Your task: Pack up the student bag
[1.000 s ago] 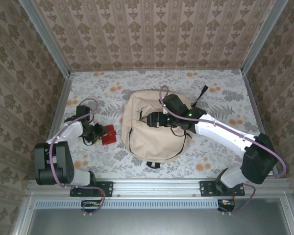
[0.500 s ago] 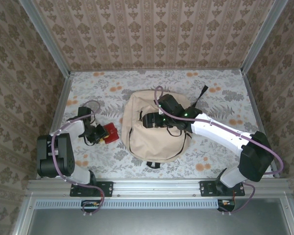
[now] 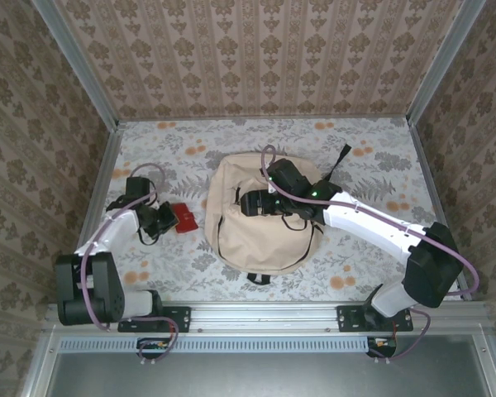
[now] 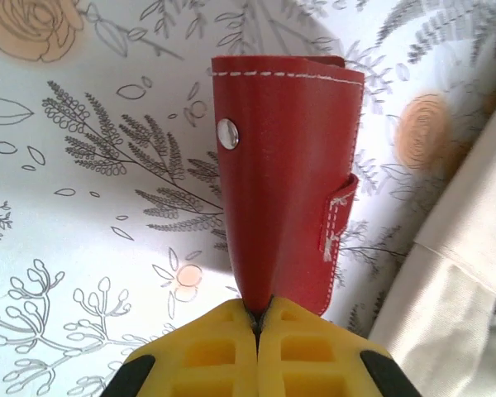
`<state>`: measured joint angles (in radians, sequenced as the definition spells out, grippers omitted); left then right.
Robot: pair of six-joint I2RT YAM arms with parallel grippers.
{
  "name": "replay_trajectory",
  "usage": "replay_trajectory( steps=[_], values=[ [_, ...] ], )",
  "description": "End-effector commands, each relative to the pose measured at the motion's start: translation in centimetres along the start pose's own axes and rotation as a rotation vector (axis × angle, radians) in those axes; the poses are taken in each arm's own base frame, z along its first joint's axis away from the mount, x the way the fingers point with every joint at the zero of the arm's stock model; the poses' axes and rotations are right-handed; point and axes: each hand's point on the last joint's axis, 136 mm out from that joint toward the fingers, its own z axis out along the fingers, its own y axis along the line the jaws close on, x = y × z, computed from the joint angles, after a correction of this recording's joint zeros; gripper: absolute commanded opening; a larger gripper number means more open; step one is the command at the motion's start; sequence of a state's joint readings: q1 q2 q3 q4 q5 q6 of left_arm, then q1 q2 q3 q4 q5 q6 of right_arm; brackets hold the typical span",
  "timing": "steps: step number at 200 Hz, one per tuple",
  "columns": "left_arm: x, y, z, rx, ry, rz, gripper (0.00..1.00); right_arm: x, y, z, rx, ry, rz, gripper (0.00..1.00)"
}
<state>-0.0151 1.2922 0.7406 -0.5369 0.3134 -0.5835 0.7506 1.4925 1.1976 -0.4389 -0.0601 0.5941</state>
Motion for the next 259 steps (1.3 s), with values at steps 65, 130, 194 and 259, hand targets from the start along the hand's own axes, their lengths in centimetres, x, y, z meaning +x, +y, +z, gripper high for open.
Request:
replay_trajectory(
  steps=[65,130,194,259],
  values=[
    [-2.3,-14.8,-9.5,0.476,-0.190,0.159,0.00,-2.0,2.9,-2.4,-0.290,-0.032,0.141,0.93],
    [3.2,-24.1,-9.3,0.666,0.037,0.302,0.00,-4.2,3.5,-2.2,-0.452,-0.048,0.238,0.92],
    [4.4,-26.5,-9.1,0.729,0.114,0.308,0.00,-4.5,0.4,-1.0,-0.401,-0.086,0.345,0.87],
    [4.6,-26.9,-9.4,0.760,0.136,0.293,0.00,-6.4,0.9,-1.4,-0.486,-0.165,0.374,0.72]
  ],
)
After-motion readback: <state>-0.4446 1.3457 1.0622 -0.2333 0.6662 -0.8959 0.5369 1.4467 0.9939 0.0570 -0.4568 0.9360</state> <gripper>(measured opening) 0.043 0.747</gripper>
